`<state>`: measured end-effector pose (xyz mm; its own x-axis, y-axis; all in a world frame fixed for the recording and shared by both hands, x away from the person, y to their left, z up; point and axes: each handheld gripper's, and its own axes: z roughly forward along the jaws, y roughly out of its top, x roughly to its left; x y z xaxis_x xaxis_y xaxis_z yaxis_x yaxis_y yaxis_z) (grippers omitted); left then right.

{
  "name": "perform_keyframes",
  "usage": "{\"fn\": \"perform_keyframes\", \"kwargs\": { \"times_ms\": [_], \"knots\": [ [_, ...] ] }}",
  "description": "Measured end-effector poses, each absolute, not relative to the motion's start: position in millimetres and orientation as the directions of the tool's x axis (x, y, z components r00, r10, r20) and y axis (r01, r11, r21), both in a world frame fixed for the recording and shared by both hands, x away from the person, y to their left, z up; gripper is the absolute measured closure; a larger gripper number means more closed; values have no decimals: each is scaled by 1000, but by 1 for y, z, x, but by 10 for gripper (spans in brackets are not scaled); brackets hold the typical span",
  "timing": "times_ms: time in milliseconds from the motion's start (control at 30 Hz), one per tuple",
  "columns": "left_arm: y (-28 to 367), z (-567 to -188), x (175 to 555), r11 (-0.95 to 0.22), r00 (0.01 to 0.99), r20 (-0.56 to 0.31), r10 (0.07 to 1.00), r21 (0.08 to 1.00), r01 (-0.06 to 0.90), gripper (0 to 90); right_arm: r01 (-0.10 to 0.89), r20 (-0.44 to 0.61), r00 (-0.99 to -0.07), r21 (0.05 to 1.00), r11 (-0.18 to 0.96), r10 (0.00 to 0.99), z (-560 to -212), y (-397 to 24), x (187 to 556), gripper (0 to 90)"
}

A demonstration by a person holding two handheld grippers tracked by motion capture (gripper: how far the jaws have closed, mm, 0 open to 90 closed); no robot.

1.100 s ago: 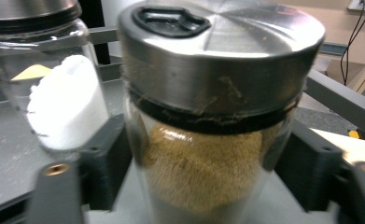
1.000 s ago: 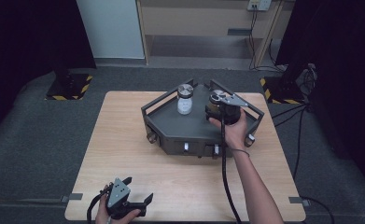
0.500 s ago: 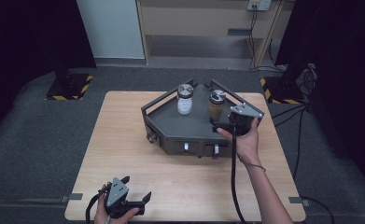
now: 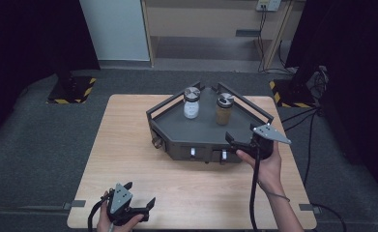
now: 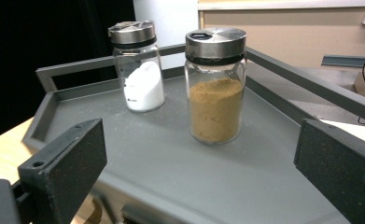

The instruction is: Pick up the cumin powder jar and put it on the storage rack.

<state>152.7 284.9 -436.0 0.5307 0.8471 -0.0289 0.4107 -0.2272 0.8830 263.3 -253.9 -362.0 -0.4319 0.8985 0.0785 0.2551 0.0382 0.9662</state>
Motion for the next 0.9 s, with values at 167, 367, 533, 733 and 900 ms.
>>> {"fn": "perform_keyframes", "kwargs": {
  "times_ms": [167, 367, 533, 733, 900],
  "knots": [
    [285, -435, 151, -222, 518, -27, 855, 883, 413, 12, 245, 95, -432, 969, 15, 897, -366, -263, 243, 25],
    [285, -434, 145, -213, 502, -21, 865, 890, 404, 12, 233, 105, -437, 972, -1, 893, -371, -272, 216, 24],
    [284, -433, 141, -209, 493, -15, 870, 894, 396, 12, 212, 105, -441, 977, -10, 891, -372, -277, 191, 24],
    [284, -432, 136, -209, 480, -3, 878, 898, 387, 12, 194, 98, -448, 981, -10, 889, -373, -281, 163, 24],
    [283, -431, 132, -213, 470, 12, 882, 901, 378, 12, 182, 99, -444, 983, -19, 891, -375, -284, 141, 24]
  ]
}}
